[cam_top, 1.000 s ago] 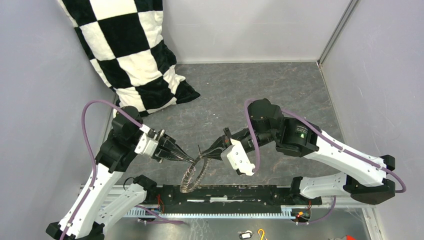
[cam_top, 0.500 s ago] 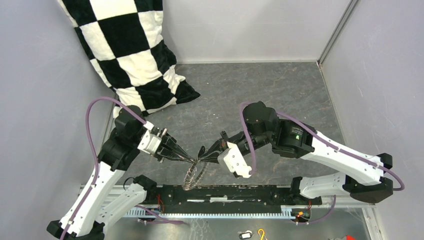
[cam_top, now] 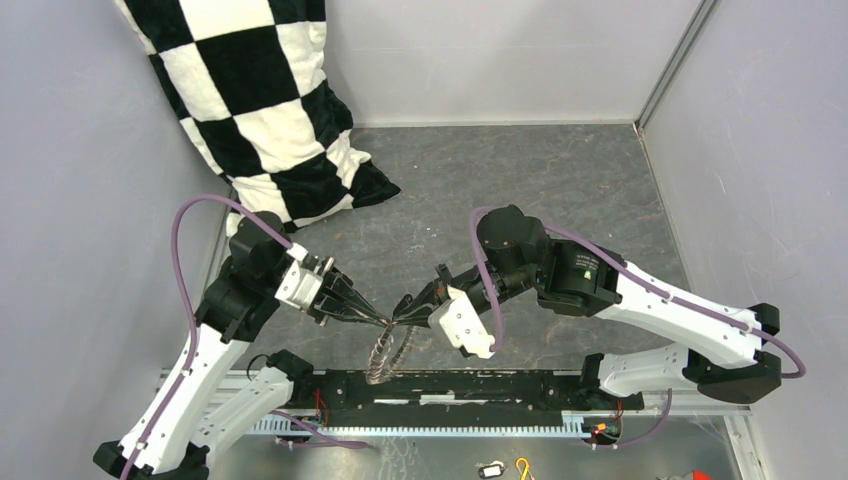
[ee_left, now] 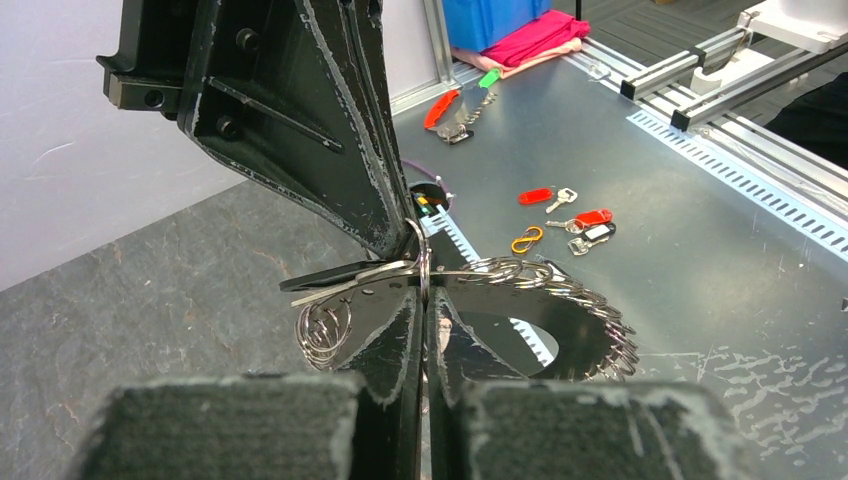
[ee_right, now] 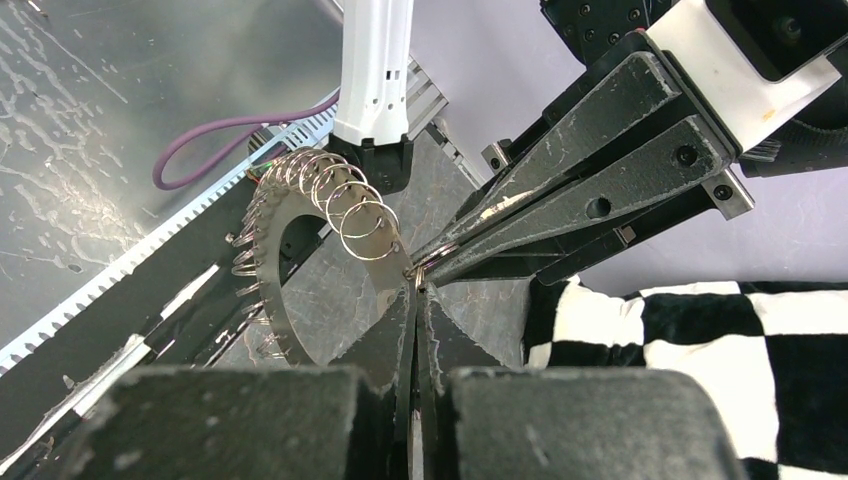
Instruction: Put the keys on the keyring
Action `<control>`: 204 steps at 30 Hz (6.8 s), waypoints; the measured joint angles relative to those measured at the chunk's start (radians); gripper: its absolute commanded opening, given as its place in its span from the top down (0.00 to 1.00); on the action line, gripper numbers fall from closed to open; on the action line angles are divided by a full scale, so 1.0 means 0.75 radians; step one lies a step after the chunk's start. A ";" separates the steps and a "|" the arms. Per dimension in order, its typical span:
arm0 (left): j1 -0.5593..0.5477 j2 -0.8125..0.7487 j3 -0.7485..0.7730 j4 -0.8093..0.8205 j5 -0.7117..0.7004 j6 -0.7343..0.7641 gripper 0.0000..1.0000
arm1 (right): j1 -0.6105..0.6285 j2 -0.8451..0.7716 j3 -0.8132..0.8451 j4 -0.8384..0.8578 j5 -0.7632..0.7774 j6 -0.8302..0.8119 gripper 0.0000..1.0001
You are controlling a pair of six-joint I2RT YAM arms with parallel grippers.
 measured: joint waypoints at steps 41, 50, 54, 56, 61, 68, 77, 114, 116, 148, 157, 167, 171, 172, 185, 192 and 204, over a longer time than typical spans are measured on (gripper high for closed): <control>-0.009 0.022 -0.014 -0.282 -0.094 0.101 0.98 | 0.031 0.044 0.002 0.010 0.031 -0.009 1.00; -0.030 0.026 0.014 -0.444 -0.152 0.250 0.98 | 0.032 0.072 0.002 0.010 0.028 0.008 1.00; -0.040 0.026 0.023 -0.481 -0.183 0.289 0.98 | 0.034 0.081 0.002 0.011 0.042 0.012 1.00; -0.044 0.025 0.024 -0.496 -0.196 0.306 0.98 | 0.035 0.086 0.002 0.011 0.057 0.013 1.00; -0.047 0.023 0.024 -0.516 -0.227 0.333 0.98 | 0.037 0.096 0.002 0.012 0.106 0.026 1.00; -0.047 0.014 0.024 -0.527 -0.284 0.351 0.98 | 0.050 0.103 0.001 0.021 0.234 0.052 1.00; -0.047 0.004 0.024 -0.529 -0.354 0.381 0.94 | 0.054 0.102 -0.012 0.022 0.310 0.073 1.00; -0.062 -0.152 -0.032 -0.275 -0.503 0.090 0.76 | 0.049 -0.030 -0.162 0.212 0.296 0.156 1.00; -0.062 -0.153 -0.045 -0.237 -0.499 0.026 0.79 | 0.049 -0.033 -0.162 0.212 0.296 0.156 1.00; -0.062 0.059 0.166 -0.748 -0.453 0.596 0.98 | 0.048 0.025 -0.116 0.143 0.261 0.174 1.00; -0.068 0.070 0.189 -0.799 -0.467 0.643 0.98 | 0.049 0.083 -0.055 0.105 0.310 0.178 1.00; -0.069 0.057 0.185 -0.790 -0.523 0.647 0.98 | 0.048 0.124 -0.023 0.100 0.361 0.225 0.68; -0.073 0.001 0.136 -0.632 -0.538 0.549 0.98 | 0.045 0.148 0.045 0.089 0.429 0.262 0.61; -0.073 -0.018 0.116 -0.583 -0.541 0.512 0.98 | 0.045 0.154 0.062 0.077 0.443 0.272 0.61; -0.075 -0.136 -0.011 -0.214 -0.568 0.209 0.98 | 0.046 0.194 0.247 -0.061 0.654 0.329 0.50; -0.075 -0.173 -0.060 -0.126 -0.571 0.100 0.98 | 0.042 0.190 0.321 -0.063 0.771 0.363 0.50; -0.075 -0.174 -0.060 -0.097 -0.581 0.086 0.98 | 0.039 0.188 0.383 -0.219 0.563 0.493 0.57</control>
